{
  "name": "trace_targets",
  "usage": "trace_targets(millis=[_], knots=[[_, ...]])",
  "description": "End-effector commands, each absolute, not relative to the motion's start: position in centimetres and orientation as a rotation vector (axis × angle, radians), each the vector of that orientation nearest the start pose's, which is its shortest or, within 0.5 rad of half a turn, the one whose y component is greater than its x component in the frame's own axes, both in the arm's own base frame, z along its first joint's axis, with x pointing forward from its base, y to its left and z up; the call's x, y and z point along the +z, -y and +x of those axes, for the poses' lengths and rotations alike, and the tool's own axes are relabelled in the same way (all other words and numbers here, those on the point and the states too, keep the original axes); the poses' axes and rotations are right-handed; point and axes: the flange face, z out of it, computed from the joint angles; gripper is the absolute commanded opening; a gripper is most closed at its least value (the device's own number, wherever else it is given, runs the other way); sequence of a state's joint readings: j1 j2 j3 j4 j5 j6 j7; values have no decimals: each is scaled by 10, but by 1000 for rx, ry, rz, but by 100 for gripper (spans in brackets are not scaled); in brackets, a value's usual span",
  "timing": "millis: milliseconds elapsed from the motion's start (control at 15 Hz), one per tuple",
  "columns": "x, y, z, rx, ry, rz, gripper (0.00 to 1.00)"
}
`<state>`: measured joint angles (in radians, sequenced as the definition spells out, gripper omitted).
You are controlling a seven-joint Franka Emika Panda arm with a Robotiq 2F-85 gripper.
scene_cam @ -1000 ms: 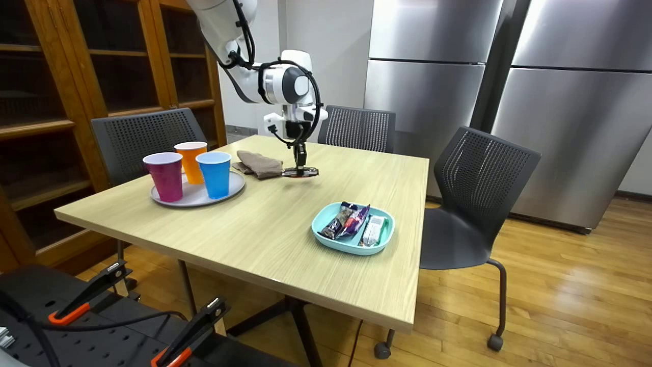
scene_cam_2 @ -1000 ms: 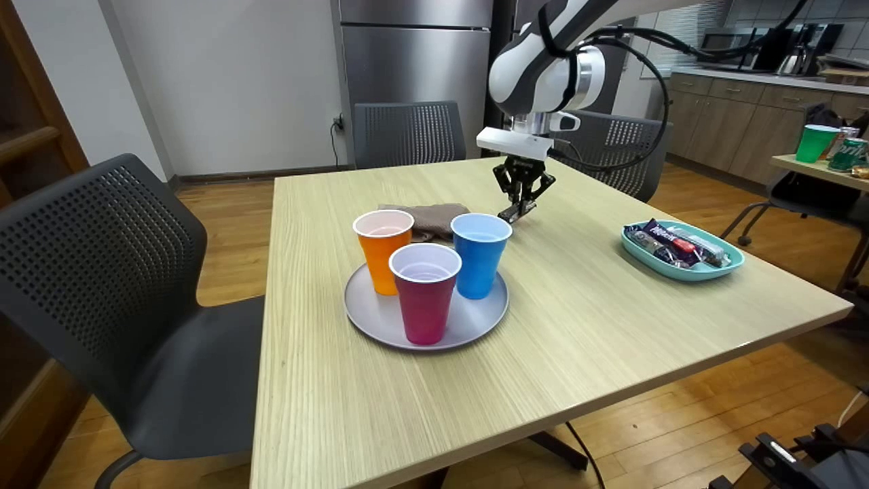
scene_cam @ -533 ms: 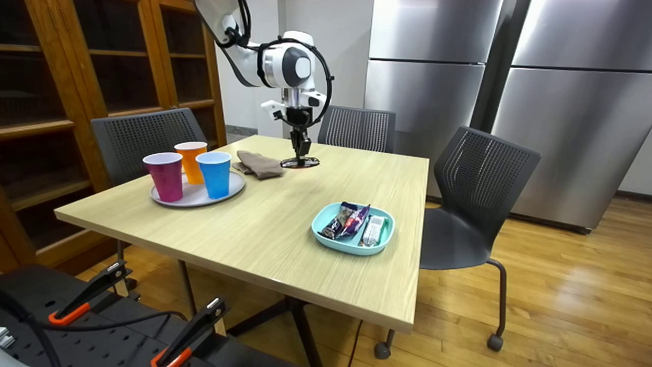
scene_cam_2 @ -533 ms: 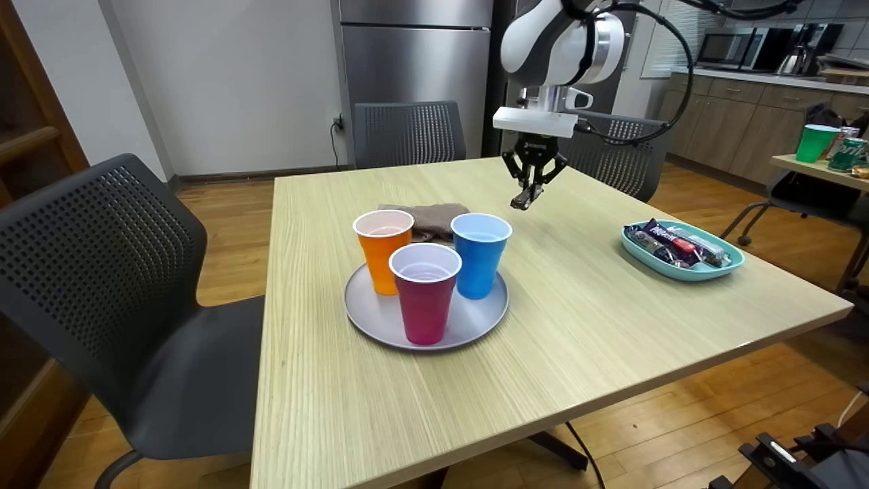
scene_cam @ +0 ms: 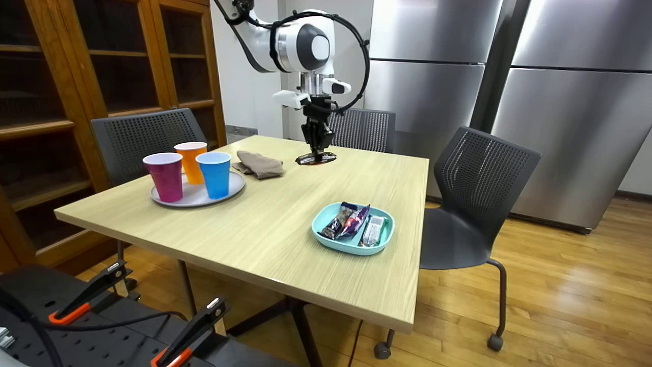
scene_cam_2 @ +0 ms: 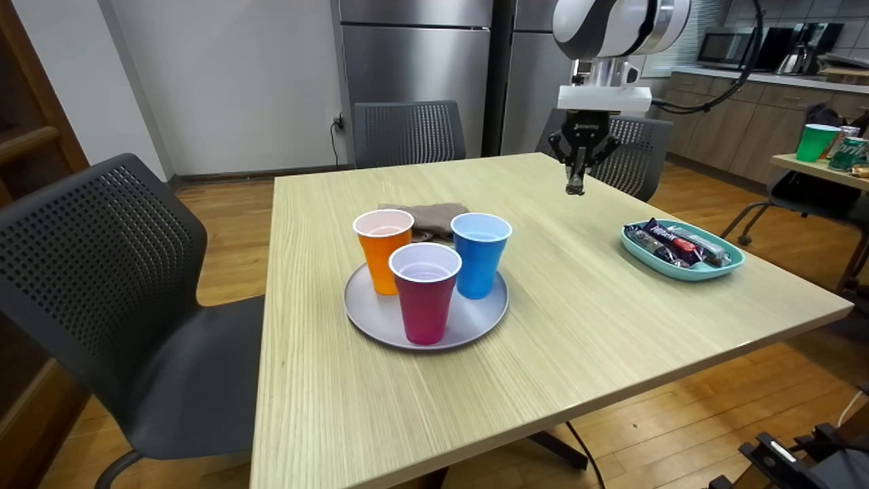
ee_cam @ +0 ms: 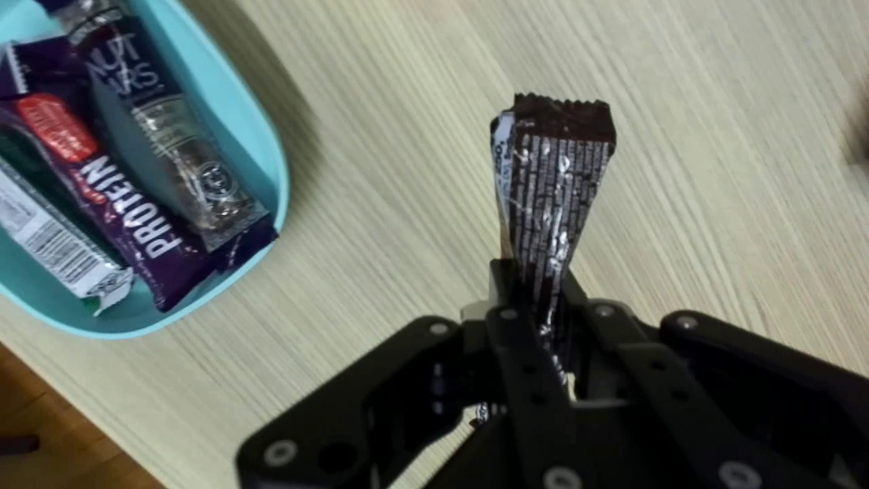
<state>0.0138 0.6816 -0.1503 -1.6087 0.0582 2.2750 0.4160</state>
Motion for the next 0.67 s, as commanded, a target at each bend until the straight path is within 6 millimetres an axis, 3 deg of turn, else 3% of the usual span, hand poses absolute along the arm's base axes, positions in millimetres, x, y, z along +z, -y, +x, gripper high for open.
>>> trace_targets(millis=[0, 600], knots=[[244, 102, 653, 2, -716, -3132, 3], [230, 133, 587, -17, -403, -3285, 3]])
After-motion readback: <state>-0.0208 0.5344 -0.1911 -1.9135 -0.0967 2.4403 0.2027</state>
